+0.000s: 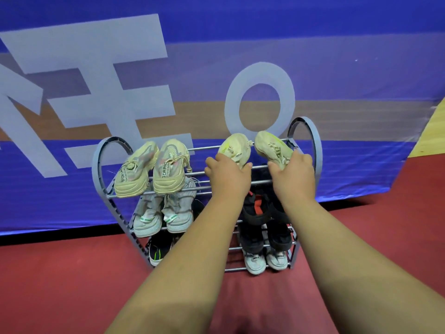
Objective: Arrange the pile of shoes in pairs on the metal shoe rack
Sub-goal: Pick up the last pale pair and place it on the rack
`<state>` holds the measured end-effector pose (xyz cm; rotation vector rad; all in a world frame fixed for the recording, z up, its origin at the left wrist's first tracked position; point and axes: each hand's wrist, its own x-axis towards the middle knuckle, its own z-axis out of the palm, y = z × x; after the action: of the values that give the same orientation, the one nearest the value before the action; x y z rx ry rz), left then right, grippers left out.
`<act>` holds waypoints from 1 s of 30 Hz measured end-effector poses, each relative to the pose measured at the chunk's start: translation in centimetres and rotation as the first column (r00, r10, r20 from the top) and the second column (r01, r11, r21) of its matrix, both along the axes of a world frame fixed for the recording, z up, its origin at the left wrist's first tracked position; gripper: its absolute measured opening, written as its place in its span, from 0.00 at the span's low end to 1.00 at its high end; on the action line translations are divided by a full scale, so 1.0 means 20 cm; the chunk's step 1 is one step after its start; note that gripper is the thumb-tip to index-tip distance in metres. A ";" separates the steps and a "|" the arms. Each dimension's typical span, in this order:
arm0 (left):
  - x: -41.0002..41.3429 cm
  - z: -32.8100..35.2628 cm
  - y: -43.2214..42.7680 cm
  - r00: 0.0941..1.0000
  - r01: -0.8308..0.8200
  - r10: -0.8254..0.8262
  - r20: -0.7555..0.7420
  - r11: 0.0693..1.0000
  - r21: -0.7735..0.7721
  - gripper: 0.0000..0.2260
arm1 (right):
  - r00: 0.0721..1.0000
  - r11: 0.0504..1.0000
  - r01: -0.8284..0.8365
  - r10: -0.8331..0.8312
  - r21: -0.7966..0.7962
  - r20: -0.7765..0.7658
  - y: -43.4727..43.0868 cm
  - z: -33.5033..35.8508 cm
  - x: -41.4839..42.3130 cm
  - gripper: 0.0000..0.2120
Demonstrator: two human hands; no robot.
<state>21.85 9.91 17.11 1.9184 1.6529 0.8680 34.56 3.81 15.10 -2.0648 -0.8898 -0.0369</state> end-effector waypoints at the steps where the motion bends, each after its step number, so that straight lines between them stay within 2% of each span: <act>1: 0.00 0.00 0.00 1.000 0.023 -0.023 -0.012 1.000 -0.016 0.34 | 1.000 1.000 -0.005 0.004 -0.019 -0.008 0.00 0.00 0.01 0.28; 4: -0.01 0.01 -0.01 0.998 0.068 -0.067 0.009 0.994 -0.085 0.30 | 0.999 0.998 -0.041 0.039 -0.056 -0.038 -0.01 0.00 0.02 0.27; 7: -0.01 0.00 -0.03 0.994 0.107 -0.106 0.017 0.990 -0.091 0.28 | 0.996 0.994 -0.073 0.069 -0.077 -0.061 -0.03 0.02 0.02 0.28; 13: 0.00 0.04 -0.09 0.981 0.184 -0.174 0.080 0.974 -0.135 0.33 | 0.985 0.992 -0.123 0.118 -0.032 -0.128 -0.07 0.04 0.01 0.28; 20: -0.11 -0.01 -0.10 0.958 0.271 -0.263 0.116 0.961 -0.052 0.30 | 0.977 0.982 -0.183 0.176 -0.043 -0.118 -0.11 0.07 0.03 0.22; 25: -0.15 0.03 -0.14 0.931 0.331 -0.315 0.185 0.941 -0.066 0.26 | 0.976 0.981 -0.189 0.183 -0.044 -0.116 -0.12 0.08 0.04 0.16; 27: -0.17 0.03 -0.14 0.923 0.348 -0.327 0.201 0.934 -0.079 0.27 | 0.977 0.982 -0.189 0.185 -0.025 -0.111 -0.14 0.08 0.04 0.17; 30: -0.19 -0.03 -0.13 0.909 0.371 -0.343 0.237 0.925 -0.086 0.38 | 0.969 0.969 -0.247 0.246 -0.013 -0.038 -0.17 0.02 0.05 0.18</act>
<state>18.01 7.27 16.61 1.8788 1.1504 0.7694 35.58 0.39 15.53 -1.9501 -1.1208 0.1428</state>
